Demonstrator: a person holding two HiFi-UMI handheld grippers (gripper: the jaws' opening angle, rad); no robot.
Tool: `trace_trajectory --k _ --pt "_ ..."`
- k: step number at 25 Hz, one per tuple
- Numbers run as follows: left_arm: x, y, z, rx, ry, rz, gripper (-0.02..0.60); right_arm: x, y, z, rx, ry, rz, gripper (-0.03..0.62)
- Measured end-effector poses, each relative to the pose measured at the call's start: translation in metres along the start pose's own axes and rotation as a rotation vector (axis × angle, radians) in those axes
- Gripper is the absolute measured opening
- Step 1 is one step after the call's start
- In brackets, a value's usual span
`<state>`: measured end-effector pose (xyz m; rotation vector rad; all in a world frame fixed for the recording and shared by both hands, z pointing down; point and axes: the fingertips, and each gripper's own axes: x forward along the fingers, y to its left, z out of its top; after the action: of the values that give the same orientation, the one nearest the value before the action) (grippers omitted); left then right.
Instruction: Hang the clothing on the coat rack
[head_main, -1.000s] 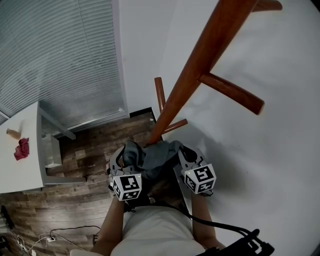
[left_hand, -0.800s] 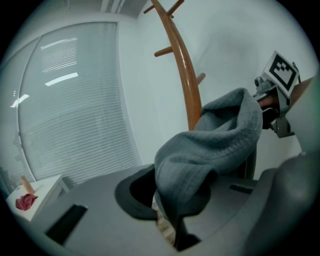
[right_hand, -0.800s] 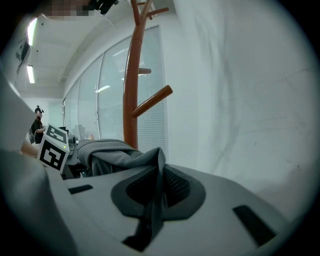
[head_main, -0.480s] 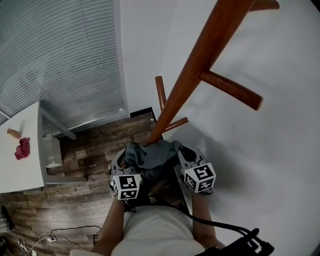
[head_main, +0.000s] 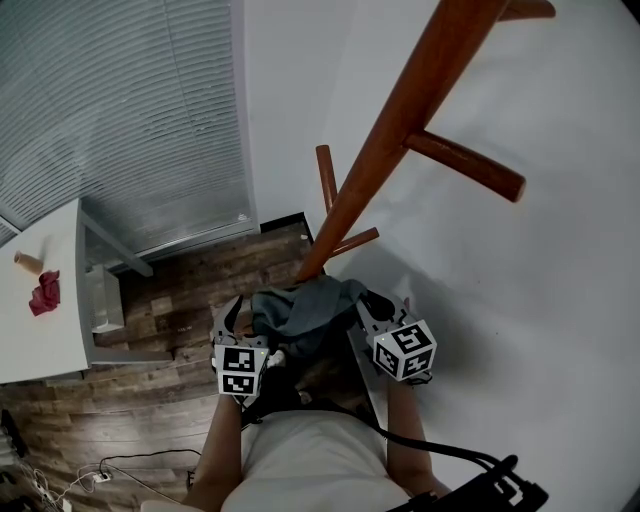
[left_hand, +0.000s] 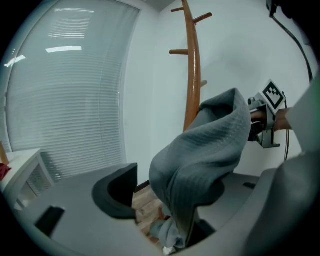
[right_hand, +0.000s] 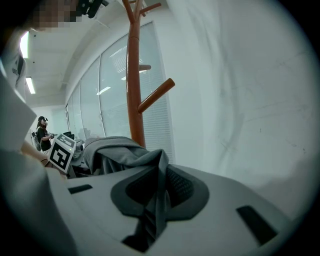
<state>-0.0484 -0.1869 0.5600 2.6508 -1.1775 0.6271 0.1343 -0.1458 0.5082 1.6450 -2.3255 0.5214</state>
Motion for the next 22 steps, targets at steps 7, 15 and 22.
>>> trace_trajectory --k 7,15,22 --pt "0.001 -0.016 -0.018 0.006 0.057 -0.094 0.332 -0.005 -0.002 -0.002 -0.006 0.000 -0.023 0.074" --pt "-0.007 -0.027 -0.024 0.015 0.046 -0.155 0.365 -0.014 -0.004 -0.002 -0.024 -0.002 -0.055 0.133" --pt "-0.016 -0.038 -0.034 0.031 0.070 -0.185 0.385 -0.021 0.002 -0.002 -0.031 -0.009 -0.050 0.137"
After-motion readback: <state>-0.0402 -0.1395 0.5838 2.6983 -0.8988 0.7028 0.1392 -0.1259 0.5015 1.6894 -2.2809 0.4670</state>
